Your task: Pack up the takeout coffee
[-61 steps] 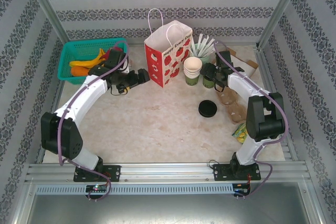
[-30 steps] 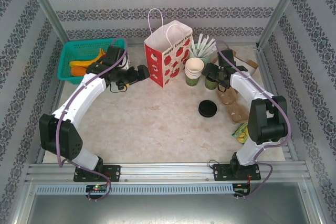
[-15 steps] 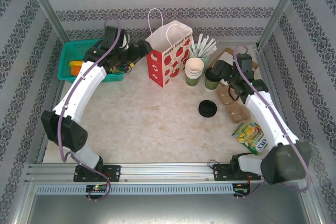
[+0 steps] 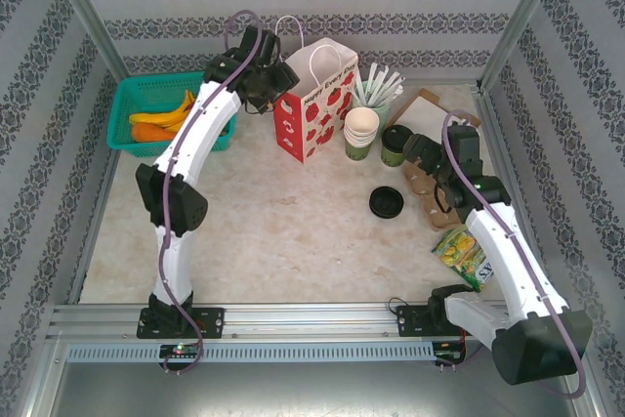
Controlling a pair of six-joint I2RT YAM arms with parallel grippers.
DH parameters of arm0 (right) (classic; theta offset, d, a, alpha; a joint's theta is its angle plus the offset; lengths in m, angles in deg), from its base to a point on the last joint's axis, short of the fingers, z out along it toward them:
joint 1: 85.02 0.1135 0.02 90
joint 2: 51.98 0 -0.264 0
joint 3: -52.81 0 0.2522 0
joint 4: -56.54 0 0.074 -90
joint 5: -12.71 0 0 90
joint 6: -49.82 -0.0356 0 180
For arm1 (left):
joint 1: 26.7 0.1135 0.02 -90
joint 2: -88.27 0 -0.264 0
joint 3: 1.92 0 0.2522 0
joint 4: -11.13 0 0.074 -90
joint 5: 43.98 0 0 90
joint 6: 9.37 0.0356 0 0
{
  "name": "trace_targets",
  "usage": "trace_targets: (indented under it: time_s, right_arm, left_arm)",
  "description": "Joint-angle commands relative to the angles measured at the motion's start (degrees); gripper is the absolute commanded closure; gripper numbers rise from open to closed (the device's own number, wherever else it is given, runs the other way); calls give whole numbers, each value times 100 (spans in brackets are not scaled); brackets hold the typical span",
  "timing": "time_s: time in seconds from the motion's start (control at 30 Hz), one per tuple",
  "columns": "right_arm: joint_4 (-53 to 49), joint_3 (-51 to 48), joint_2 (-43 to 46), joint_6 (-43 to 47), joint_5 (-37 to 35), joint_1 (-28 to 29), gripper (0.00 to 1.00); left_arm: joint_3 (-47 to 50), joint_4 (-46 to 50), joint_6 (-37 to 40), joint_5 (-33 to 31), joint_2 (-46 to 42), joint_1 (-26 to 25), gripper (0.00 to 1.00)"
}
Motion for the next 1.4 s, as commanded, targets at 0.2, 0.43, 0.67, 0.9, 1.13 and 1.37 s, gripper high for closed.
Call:
trace_targets:
  time_s: [0.2,0.43,0.67,0.9,1.13,1.37]
  right_arm:
    - [-282,-185,373,166,-285,-30,2]
    - [-376,-340,515,109,-256,-27,2]
    - [-504,-476,399,-143,-397,-64,2]
    - [-614,-635,332,-426,-225,-228,2]
    - [-777,-1010,229,-475,175,-782,2]
    - [-878,-1249,-386,-641,478,-1311,4]
  left_arm:
    - [-433,256,203,88,117,-72,82]
    - [-318,541,611,-507,-329,-63,100]
    - [465,709,992,-359,-1023,25,100]
    - [1740,772,1286,4,-1961,193,100]
    - [3118,559,1742,776,-3043,358,100]
    - [3697,697,2339,1583,-3533,372,100]
